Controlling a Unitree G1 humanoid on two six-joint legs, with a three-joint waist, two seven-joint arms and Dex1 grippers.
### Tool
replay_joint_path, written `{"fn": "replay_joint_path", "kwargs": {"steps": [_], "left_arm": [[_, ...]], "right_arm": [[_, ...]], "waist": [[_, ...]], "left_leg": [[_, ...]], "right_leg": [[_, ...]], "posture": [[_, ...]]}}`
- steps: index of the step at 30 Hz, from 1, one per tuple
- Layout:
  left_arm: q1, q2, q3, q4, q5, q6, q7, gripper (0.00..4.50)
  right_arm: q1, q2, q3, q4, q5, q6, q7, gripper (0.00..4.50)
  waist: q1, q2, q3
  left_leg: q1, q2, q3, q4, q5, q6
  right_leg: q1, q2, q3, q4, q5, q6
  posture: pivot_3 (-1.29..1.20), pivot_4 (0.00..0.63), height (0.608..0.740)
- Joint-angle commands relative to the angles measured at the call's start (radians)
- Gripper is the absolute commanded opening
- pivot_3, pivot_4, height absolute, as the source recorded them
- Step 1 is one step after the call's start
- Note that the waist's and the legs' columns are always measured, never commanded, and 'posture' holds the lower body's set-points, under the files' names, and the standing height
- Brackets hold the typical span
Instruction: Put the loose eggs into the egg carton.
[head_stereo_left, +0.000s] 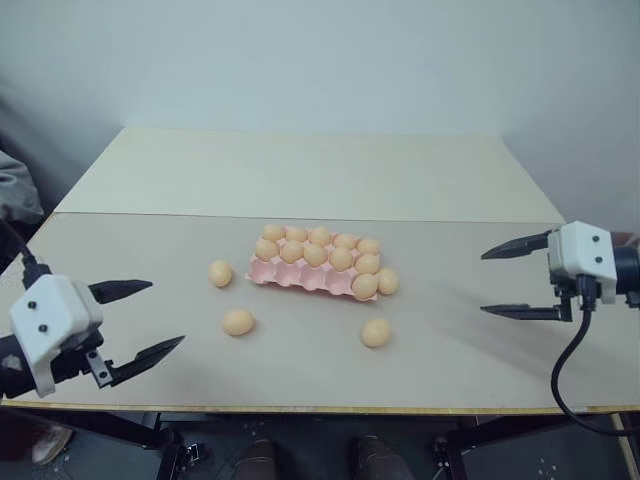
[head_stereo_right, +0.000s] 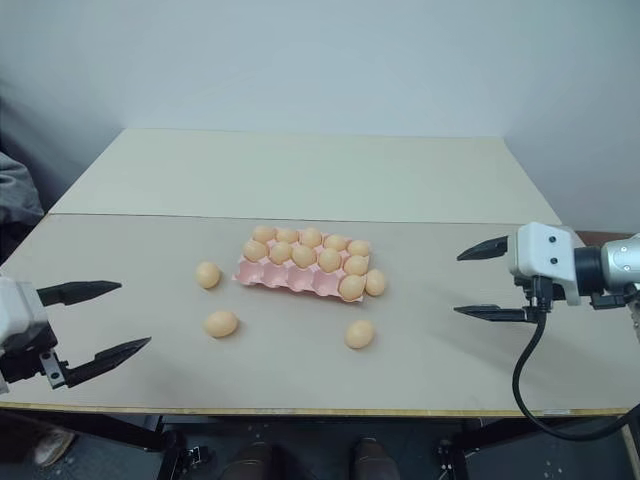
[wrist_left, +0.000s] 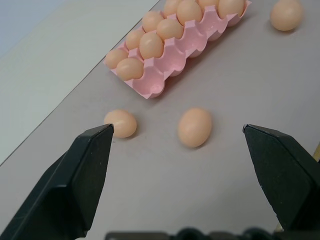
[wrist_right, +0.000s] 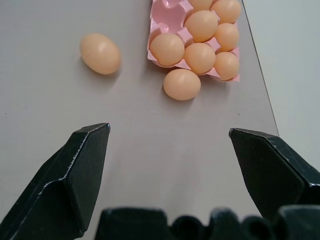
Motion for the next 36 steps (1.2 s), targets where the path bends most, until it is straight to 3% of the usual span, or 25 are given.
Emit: {"fn": "replay_joint_path", "kwargs": {"steps": [1,21,27,36], "left_arm": [[-0.004,0.013,0.039,0.004,-0.03,0.027,-0.001,4.5],[-0.036,0.008,-0.003,0.026,0.0,-0.074,-0.025,4.5],[-0.069,0.032,-0.041,0.071,-0.001,-0.084,-0.044,4.5],[-0.162,0.061,-0.119,0.118,-0.03,-0.095,-0.074,4.5]], "right_arm": [[-0.001,-0.013,-0.036,-0.027,0.015,-0.001,-0.004,4.43],[0.01,-0.016,-0.049,-0.02,0.018,0.0,-0.008,4.43],[0.015,0.006,-0.032,-0.045,0.004,0.053,-0.078,4.43],[-0.148,0.189,0.153,0.078,-0.12,-0.017,-0.152,4.43]], "waist": [[0.0,0.0,0.0],[0.0,0.0,0.0],[0.001,0.0,0.0],[-0.007,0.0,0.0]], "left_leg": [[0.0,0.0,0.0,0.0,0.0,0.0],[0.0,0.0,0.0,0.0,0.0,0.0],[0.0,0.0,0.0,0.0,0.0,0.0],[0.001,0.0,0.0,0.0,0.0,0.0]], "right_leg": [[0.0,0.0,0.0,0.0,0.0,0.0],[0.0,0.0,0.0,0.0,0.0,0.0],[0.0,0.0,0.0,0.0,0.0,0.0],[0.0,0.001,0.0,0.001,0.0,0.0]], "posture": [[0.0,0.15,0.74],[0.0,0.15,0.74],[0.0,0.15,0.74],[0.0,0.15,0.74]]}}
